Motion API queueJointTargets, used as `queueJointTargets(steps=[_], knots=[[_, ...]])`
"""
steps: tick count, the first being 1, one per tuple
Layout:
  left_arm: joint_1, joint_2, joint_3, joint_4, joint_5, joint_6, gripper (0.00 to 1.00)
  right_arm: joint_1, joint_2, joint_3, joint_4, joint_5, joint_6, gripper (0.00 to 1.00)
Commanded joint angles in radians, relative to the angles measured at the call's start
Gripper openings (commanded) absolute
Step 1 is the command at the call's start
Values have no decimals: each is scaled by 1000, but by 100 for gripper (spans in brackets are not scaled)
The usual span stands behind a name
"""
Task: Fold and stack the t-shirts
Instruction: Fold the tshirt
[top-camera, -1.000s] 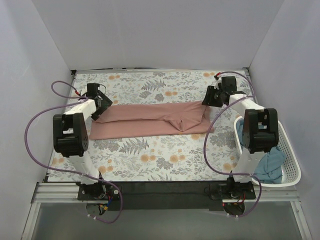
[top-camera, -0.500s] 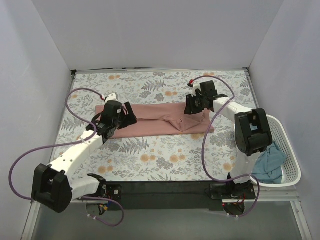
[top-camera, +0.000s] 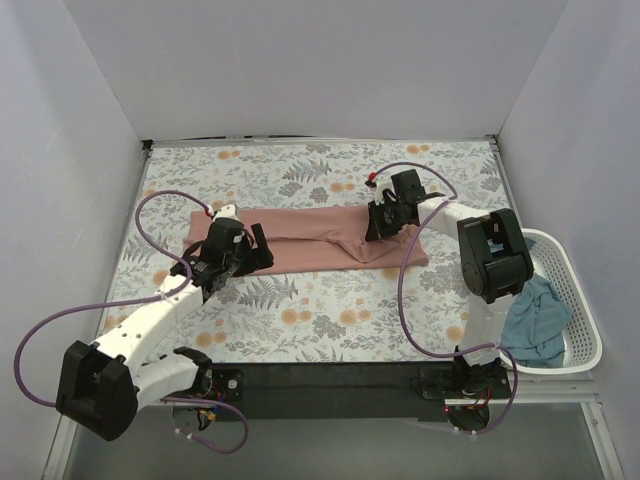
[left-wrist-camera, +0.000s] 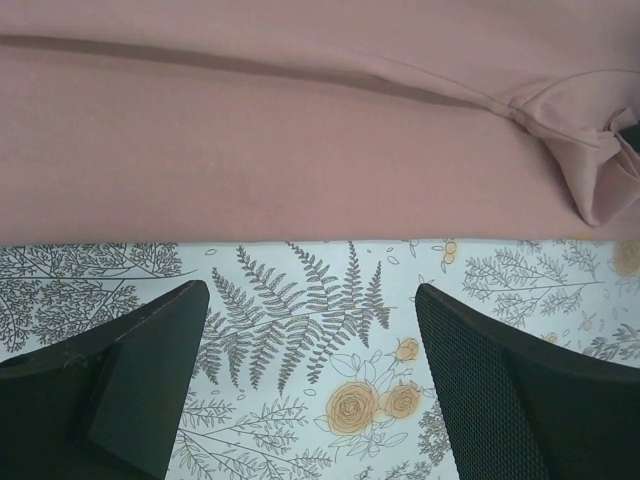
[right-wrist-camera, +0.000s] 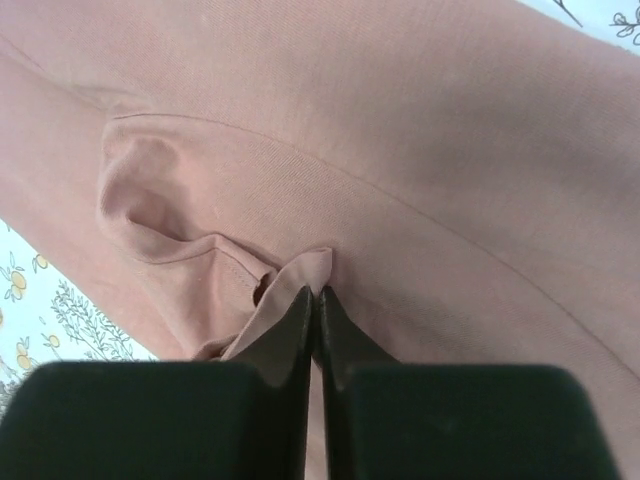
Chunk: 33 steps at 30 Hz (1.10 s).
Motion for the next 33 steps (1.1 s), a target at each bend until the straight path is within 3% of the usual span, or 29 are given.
queueJointTargets(steps=[1,6,13,19,21,24,25,29,33], knots=[[-3,26,15,0,8,16,84,7,-73,-6,0,-2,-16,3],[-3,44,20,21,14,33,85,-1,-182,-84,0,54,-7,1],[-3,44,-17,73,-35,71,85,-3,-328,-262,12,99,26,7],[-3,49,-60,109,-96,82,85,-6,-436,-416,29,243,141,8],[-3,46,-84,127,-116,73,85,-7,-475,-463,23,287,182,13],[-3,56,-77,136,-138,77,85,-7,-558,-483,3,314,199,29],[-3,60,-74,139,-145,77,85,-6,-585,-473,2,308,191,39],[-1,81,-61,144,-155,79,85,8,-576,-387,-3,172,153,48],[-1,84,-63,144,-167,82,85,11,-422,-292,52,15,167,49]])
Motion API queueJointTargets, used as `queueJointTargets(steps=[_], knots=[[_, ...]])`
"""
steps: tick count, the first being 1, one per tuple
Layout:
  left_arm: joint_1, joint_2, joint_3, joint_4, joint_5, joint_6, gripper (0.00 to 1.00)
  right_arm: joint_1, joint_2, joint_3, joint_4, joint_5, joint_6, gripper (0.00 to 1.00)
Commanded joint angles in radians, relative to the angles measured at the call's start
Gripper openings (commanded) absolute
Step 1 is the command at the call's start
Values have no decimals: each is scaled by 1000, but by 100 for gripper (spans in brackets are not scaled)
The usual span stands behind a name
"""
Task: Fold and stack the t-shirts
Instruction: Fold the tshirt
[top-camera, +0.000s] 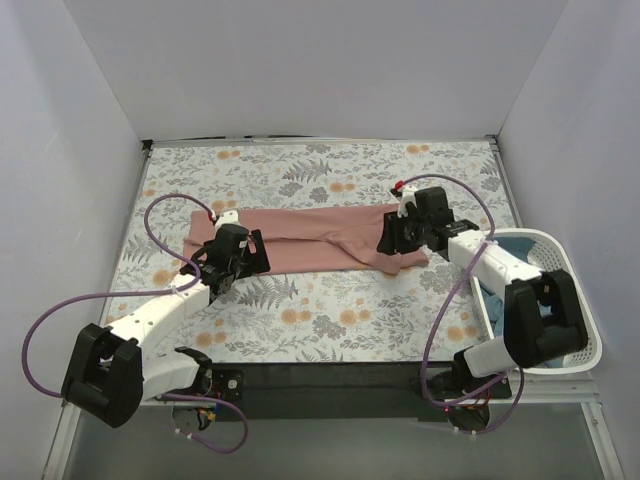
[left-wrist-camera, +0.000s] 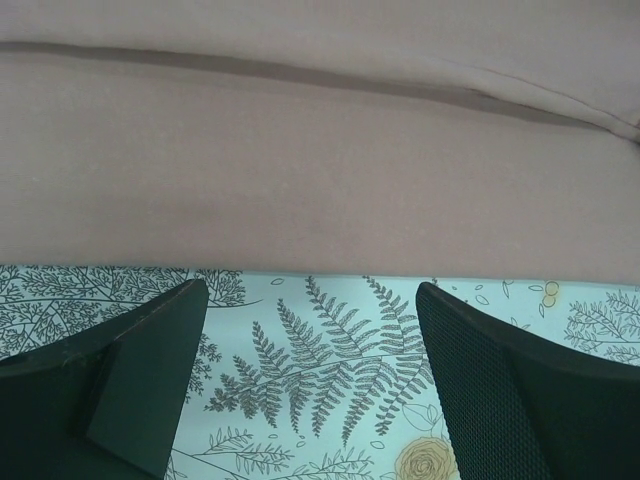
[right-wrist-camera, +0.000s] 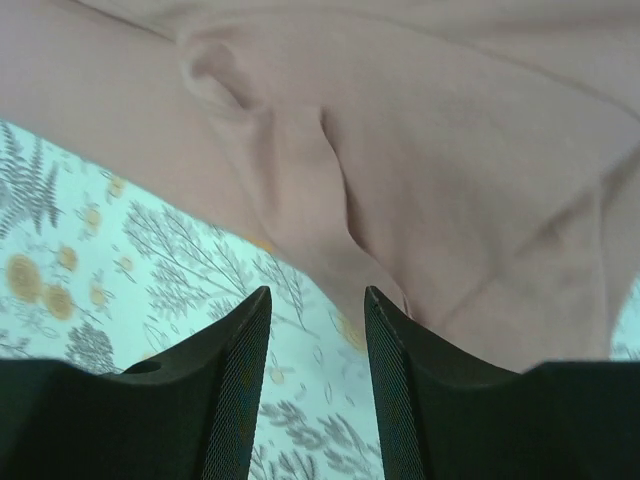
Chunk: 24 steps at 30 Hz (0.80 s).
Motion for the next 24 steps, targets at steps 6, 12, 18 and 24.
queueJointTargets(steps=[6,12,18,24], knots=[[-1,-17,10,25,-60,17,84,10,304,177,193,-235,50,49],[-1,-5,12,26,-56,19,84,16,439,254,216,-290,60,48],[-1,-3,11,28,-56,20,84,19,455,252,251,-235,47,47],[-1,3,12,26,-52,20,84,21,452,242,268,-198,32,44]])
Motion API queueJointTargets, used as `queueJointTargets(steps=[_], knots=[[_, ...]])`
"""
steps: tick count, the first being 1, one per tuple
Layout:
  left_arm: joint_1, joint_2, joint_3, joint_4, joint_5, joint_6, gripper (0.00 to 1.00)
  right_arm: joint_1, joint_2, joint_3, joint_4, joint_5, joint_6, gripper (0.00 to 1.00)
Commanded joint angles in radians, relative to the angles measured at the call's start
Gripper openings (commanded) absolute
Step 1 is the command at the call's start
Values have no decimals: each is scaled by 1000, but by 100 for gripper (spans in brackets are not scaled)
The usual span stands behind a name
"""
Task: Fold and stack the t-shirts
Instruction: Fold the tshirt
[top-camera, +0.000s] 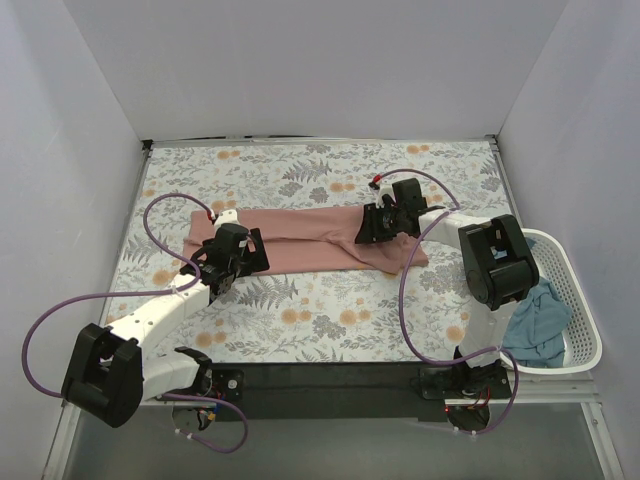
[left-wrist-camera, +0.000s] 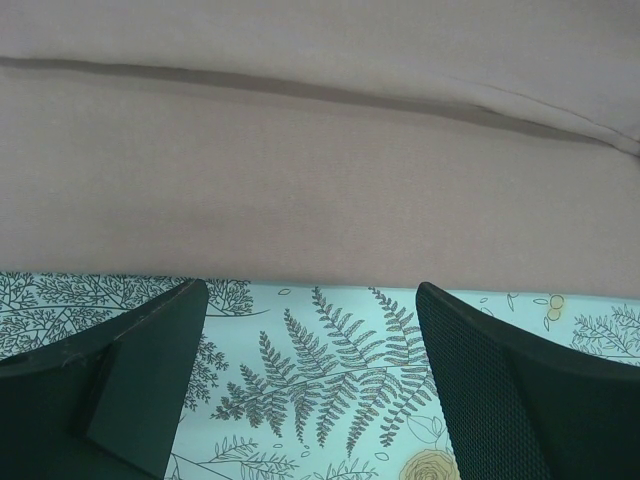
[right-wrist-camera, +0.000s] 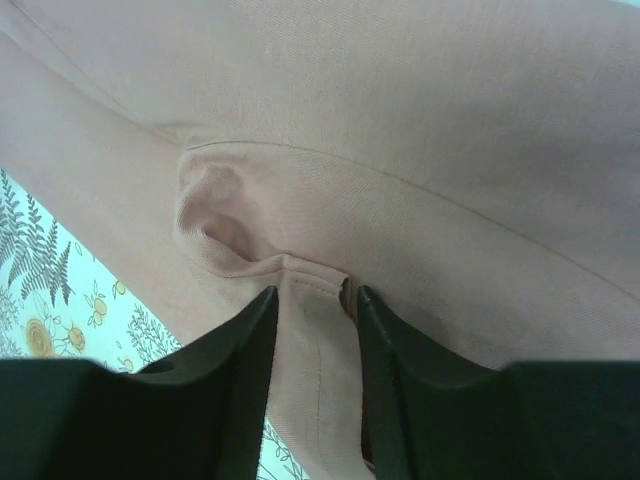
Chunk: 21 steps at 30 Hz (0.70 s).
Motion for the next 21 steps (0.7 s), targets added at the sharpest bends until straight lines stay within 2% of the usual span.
queueJointTargets(steps=[1,7,9,13,21], knots=[[-1,4,13,12,-19,12,84,6,7,26,41,-4,-16,40],[-1,4,11,12,-21,16,84,17,40,24,42,-58,-16,23],[-1,4,13,12,-19,16,84,19,37,20,39,-66,-18,21],[-1,2,12,12,-18,16,84,20,-9,1,36,-63,-21,1],[-1,-4,12,12,-19,17,84,87,-160,-65,-1,-52,-28,1]])
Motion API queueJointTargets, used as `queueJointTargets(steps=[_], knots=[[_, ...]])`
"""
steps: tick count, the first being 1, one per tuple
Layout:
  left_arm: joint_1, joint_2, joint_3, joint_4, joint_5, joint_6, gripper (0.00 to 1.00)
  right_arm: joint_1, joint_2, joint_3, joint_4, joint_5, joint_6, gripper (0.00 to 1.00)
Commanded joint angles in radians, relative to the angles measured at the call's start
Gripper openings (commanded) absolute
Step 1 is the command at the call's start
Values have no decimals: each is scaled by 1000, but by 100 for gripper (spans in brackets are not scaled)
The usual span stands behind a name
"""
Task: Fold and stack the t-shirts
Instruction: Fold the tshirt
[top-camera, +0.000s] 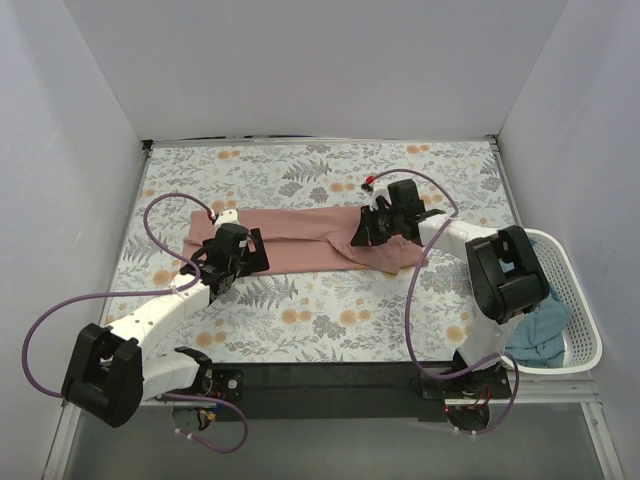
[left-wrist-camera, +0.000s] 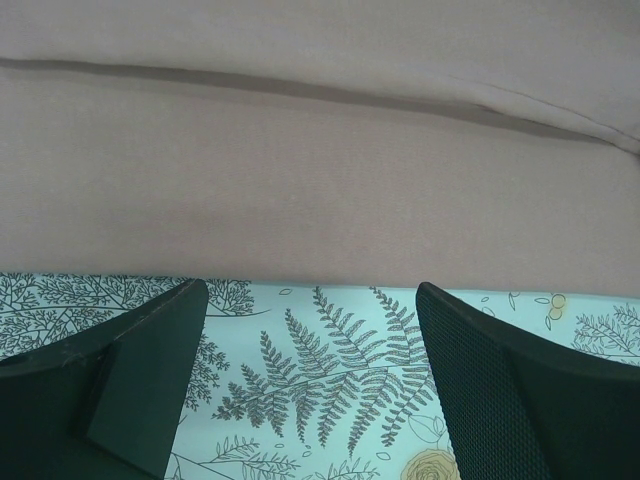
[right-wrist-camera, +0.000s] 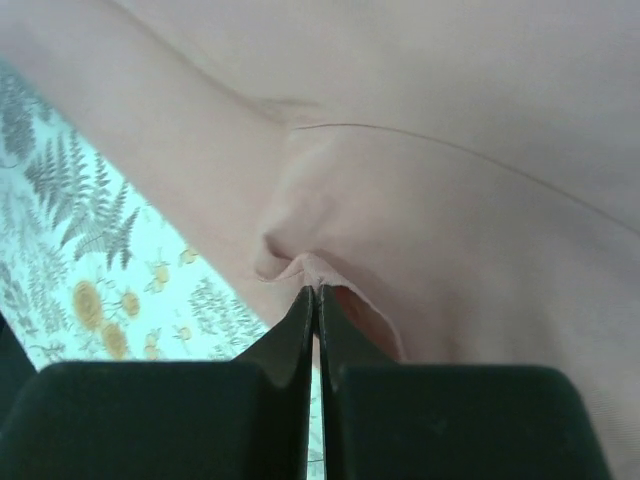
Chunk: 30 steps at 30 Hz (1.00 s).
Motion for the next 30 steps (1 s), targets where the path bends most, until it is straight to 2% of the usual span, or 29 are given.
queueJointTargets(steps=[1,3,8,13,17,20,23,26,30], knots=[[-1,-4,13,12,-13,12,84,61,-88,-43,-2,-10,-20,1],[-1,-4,13,14,-13,12,84,81,-107,-83,-34,-5,-20,1],[-1,-3,13,12,0,11,84,147,-115,-143,-79,15,-26,9],[-3,8,19,14,71,2,84,183,-213,-129,-215,79,-53,34],[-12,35,65,14,163,-64,84,167,-352,-130,-264,302,-61,42],[-45,91,139,12,180,-96,84,106,-420,-160,-269,415,-49,44],[-97,179,232,12,183,-96,84,34,-457,-202,-269,400,-33,45],[-168,251,318,11,160,-78,84,23,-478,-239,-271,426,-23,47],[-234,394,419,-22,157,-136,84,5,-504,-322,-245,460,60,47]])
